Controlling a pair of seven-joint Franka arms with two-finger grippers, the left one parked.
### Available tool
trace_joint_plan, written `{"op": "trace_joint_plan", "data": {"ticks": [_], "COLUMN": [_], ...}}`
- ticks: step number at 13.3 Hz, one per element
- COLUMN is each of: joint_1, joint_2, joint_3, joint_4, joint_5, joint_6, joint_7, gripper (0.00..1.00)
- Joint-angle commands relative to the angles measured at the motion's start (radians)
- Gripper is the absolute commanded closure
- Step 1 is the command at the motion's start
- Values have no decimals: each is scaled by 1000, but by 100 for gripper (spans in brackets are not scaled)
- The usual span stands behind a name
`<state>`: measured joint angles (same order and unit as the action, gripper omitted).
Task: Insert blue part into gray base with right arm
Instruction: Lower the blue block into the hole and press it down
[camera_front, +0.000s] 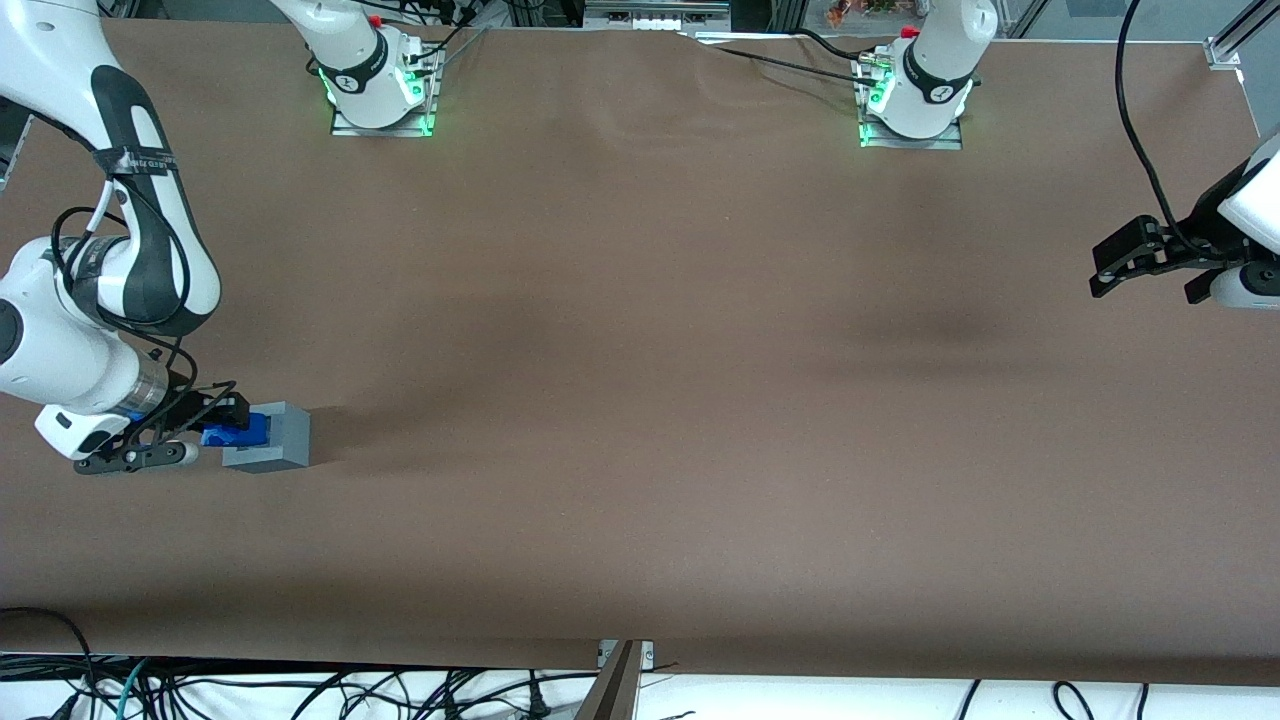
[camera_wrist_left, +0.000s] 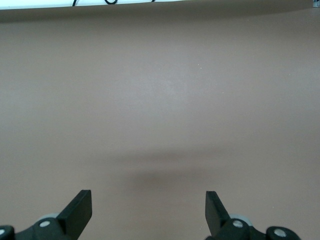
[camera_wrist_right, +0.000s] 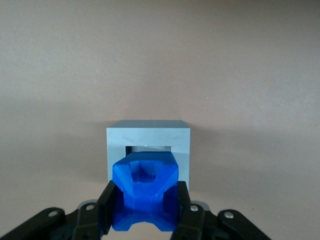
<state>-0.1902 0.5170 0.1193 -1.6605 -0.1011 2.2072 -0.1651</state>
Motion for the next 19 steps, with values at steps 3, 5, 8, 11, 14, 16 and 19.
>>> {"op": "trace_joint_plan", "data": {"ticks": [3, 5, 8, 11, 14, 16, 19], "joint_1": [-3, -3, -3, -3, -3, -5, -5], "joint_2": [18, 17, 15, 21, 28, 28, 20], "joint_3": [20, 20, 23, 23, 23, 23, 26], "joint_4": [5, 8, 8, 2, -1, -4, -8], "joint_5": [-37, -40, -52, -52, -52, -43, -43], "joint_6": [11, 11, 34, 65, 82, 82, 77], "joint_7": [35, 35, 35, 35, 50, 53, 76], "gripper": [70, 70, 70, 70, 63, 28, 1]}}
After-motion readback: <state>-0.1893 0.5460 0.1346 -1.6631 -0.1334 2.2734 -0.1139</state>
